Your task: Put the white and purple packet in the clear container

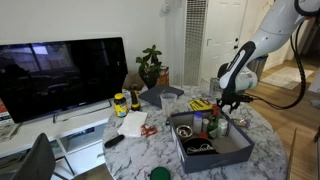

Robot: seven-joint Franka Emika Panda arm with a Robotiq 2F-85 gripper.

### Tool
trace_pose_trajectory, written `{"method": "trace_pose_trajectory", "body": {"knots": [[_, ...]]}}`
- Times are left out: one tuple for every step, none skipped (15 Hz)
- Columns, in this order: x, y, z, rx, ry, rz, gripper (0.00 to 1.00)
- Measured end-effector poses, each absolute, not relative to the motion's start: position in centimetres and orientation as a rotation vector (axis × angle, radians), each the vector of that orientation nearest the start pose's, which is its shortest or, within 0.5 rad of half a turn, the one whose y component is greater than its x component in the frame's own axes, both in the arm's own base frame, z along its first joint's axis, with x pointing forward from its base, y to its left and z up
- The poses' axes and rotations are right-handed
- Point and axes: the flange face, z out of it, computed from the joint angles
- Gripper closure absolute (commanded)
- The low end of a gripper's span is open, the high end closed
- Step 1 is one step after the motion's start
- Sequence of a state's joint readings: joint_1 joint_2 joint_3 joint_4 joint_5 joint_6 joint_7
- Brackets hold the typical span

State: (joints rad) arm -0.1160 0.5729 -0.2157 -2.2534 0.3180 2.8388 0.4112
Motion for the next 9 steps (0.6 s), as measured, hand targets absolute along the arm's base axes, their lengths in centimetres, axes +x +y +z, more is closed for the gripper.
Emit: {"method": "trace_pose_trajectory", "body": {"knots": [[49.1,-19.6,11.4,-2.777,1.518,-0.06,0.45],[49.0,-19.6,11.2,-2.789,1.512,-0.052,0.48],[48.9,-19.6,10.9,-2.797,1.506,-0.037,0.53],[48.7,-19.4,10.6,-2.802,1.5,-0.015,0.54],[48.6,-19.3,10.4,-2.807,1.492,0.012,0.58],[48.4,-19.2,10.3,-2.81,1.484,0.045,0.53],[48.2,-19.0,10.1,-2.812,1.475,0.074,0.51],[48.1,-18.8,10.0,-2.814,1.462,0.103,0.5],[48.0,-18.7,10.0,-2.816,1.448,0.127,0.47]]}}
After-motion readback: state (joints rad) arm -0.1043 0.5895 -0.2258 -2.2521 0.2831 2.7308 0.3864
